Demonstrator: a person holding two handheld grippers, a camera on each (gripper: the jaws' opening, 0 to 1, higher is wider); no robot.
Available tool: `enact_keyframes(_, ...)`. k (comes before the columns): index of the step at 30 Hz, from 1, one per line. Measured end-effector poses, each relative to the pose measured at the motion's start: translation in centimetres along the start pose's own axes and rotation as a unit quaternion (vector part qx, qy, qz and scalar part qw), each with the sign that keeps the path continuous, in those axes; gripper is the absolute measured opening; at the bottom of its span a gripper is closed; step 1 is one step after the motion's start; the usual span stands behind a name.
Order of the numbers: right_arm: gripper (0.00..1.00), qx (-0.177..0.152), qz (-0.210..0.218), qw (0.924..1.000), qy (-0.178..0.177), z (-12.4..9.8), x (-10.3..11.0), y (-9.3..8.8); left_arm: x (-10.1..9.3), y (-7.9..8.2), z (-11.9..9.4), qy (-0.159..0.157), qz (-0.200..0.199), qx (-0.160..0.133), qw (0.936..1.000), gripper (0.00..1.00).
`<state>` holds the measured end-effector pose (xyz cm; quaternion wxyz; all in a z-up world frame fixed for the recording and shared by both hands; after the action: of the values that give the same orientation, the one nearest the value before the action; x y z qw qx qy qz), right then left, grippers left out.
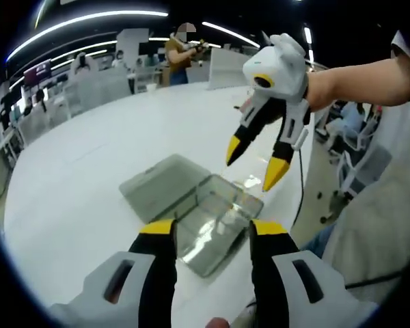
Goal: Insert the divider into the dual guide fixture by aligning both edges with the guide slots and pushing it downward to the bottom, including one-sided entry, uneven engagement, binding, and posture correction.
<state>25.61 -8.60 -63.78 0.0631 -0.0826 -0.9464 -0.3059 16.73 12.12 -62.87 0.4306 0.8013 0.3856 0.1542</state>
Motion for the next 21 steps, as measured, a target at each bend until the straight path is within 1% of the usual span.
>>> enact_keyframes(5, 0.46, -0.02, -0.007, 0.9998, 0.004, -0.5, 0.0, -0.6, -0.2, 0.1, 0.2, 0.002, 0.0, 0.007, 1.0, 0.42)
enact_keyframes(11, 0.52, -0.05, -0.009, 0.9987, 0.004, -1.1, -0.1, -1.7, -0.1, -0.1, 0.2, 0.011, -0.011, 0.019, 0.9997, 0.43)
enact_keyframes(16, 0.54, -0.062, -0.011, 0.998, 0.001, -1.5, 0.0, -2.4, 0.0, 0.0, 0.2, 0.018, -0.016, 0.026, 0.9994, 0.44)
enact_keyframes(18, 0.54, -0.072, -0.01, 0.9974, -0.001, -1.7, 0.0, -2.6, 0.0, 0.2, 0.2, 0.024, -0.016, 0.026, 0.9993, 0.44)
enact_keyframes(21, 0.57, -0.088, -0.008, 0.9961, -0.004, -2.0, 0.2, -2.9, 0.1, 0.3, 0.3, 0.031, -0.028, 0.025, 0.9988, 0.44)
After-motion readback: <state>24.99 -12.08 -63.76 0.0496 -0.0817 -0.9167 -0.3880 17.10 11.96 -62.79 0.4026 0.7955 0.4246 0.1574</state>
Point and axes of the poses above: the point that each gripper's makers call its tool centre point, and the gripper's own axes: z roughly forward along the fingers, x roughly to its left, y roughly out of its top, the point moved 10 cm from there along -z, roughly backward along the fingers, and after that the axes turned 1 degree about z, right-handed, at the moved point
